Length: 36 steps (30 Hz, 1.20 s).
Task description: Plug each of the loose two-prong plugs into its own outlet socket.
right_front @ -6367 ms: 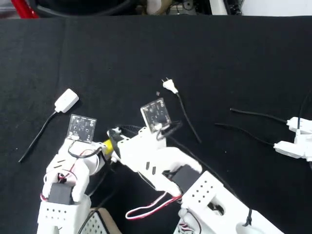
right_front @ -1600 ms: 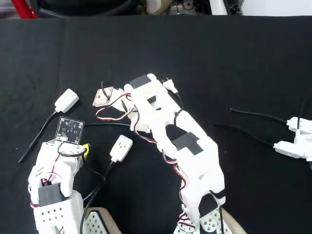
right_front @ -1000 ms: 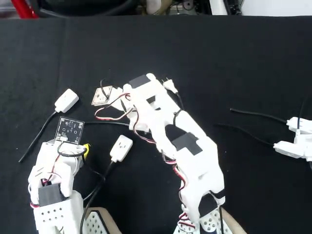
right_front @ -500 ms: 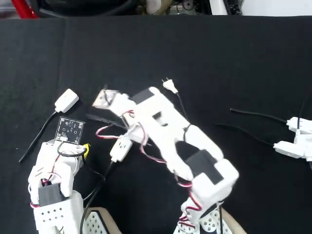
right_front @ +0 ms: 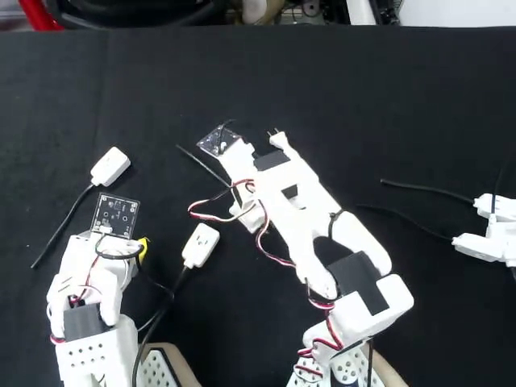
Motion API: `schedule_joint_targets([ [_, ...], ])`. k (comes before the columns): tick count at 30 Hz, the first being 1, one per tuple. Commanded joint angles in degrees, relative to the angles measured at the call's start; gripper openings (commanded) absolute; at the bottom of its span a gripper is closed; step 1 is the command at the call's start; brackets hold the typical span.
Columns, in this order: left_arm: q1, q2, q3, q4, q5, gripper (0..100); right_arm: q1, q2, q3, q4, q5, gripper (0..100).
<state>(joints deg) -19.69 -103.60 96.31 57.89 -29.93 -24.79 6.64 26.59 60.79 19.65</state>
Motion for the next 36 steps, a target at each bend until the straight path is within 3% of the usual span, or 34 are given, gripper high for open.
schedule_joint_targets([
  [1, -0.66, -0.09, 1.1, 0.18, -0.62, 30, 0.7, -5.32, -0.04, 1.05, 0.18, 23.7],
  [9, -0.66, 0.0, 1.1, 0.18, -0.7, 30, 1.67, -8.48, 2.51, 0.44, 4.13, 16.2],
  [16, -0.75, 0.0, 1.1, 0.18, -0.7, 30, 4.57, -2.77, 0.48, -1.85, 7.12, 6.9],
  [24, -0.75, 0.0, 1.1, 0.18, -0.7, 30, 0.35, -1.19, 0.48, -1.76, 7.21, 6.8],
  [36, -0.75, 0.0, 1.1, 0.18, -0.7, 30, 0.18, 0.4, 0.04, -2.37, 5.98, 6.8],
])
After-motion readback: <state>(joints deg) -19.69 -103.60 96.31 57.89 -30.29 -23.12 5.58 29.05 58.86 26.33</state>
